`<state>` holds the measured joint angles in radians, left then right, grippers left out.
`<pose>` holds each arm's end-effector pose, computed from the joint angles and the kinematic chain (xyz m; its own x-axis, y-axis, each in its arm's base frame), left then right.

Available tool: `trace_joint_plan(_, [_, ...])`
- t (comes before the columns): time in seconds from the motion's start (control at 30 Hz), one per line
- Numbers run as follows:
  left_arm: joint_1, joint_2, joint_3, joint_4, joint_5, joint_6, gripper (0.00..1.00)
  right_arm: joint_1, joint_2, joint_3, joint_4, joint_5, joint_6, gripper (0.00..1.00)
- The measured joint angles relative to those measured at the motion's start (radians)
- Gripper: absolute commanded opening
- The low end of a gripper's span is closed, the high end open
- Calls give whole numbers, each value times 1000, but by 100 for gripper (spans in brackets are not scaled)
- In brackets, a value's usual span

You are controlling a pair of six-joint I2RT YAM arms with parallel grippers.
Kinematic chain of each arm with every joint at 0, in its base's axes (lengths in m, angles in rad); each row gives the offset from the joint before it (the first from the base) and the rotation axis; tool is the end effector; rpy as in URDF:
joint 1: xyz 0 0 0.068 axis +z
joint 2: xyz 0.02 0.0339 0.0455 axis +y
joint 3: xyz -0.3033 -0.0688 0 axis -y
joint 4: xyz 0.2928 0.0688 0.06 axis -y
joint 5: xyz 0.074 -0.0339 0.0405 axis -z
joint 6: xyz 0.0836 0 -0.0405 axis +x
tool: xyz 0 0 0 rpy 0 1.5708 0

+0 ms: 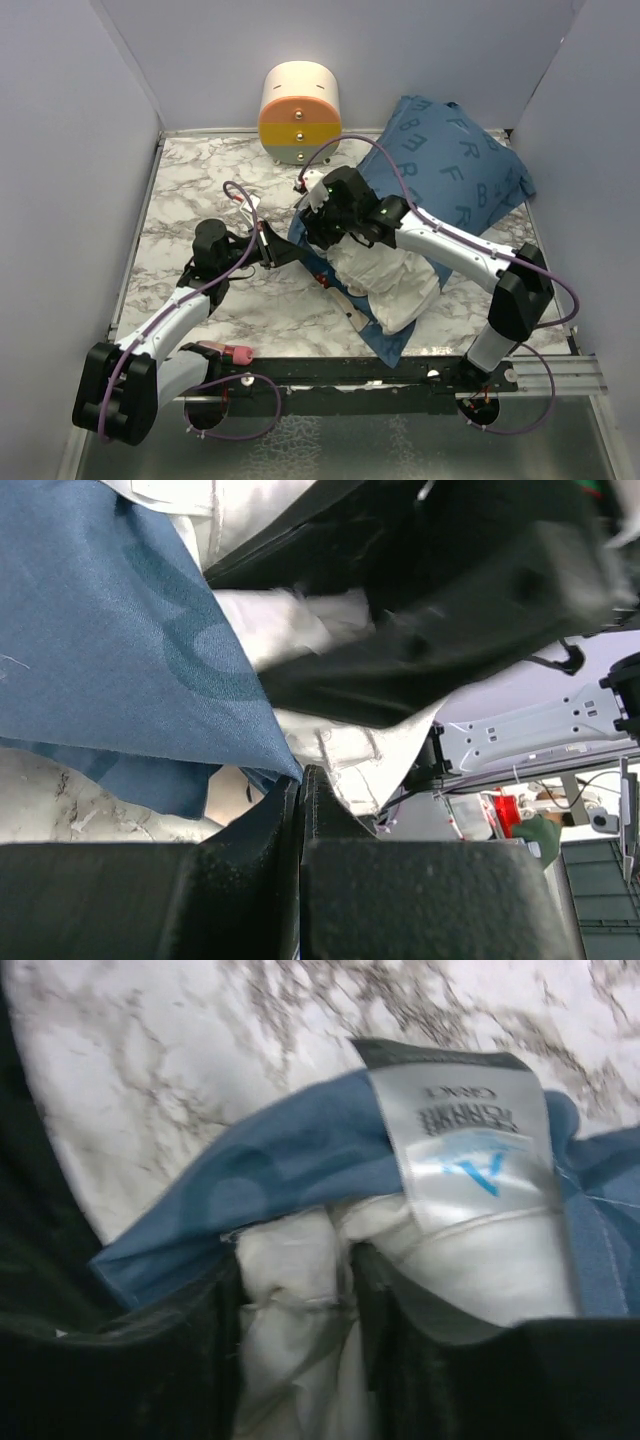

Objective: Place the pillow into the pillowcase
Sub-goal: Stuff the pillow into the pillowcase.

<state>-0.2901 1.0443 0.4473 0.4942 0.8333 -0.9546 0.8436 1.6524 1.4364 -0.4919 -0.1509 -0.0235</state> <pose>0.2439 -0.1374 0.2474 -0.7895 -0.3370 -0.5129 0.4386 0.2746 -0.8557 0.2981 0.3539 0.3098 -0.4130 -0.4991 -0.7618 -0.8244 0.5603 0.0799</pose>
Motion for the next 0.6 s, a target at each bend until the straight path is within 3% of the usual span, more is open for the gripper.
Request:
trace_joint_plan(0.23, [0, -44, -12, -66, -12, 19, 0, 26, 71, -10, -53, 275, -37, 2])
trace_joint_plan(0.3, [0, -48, -14, -73, -13, 19, 0, 32, 76, -47, -26, 395, -66, 1])
trace_joint_plan(0.6, [7, -124, -69, -106, -24, 2, 0, -10, 65, -219, 99, 634, -156, 1])
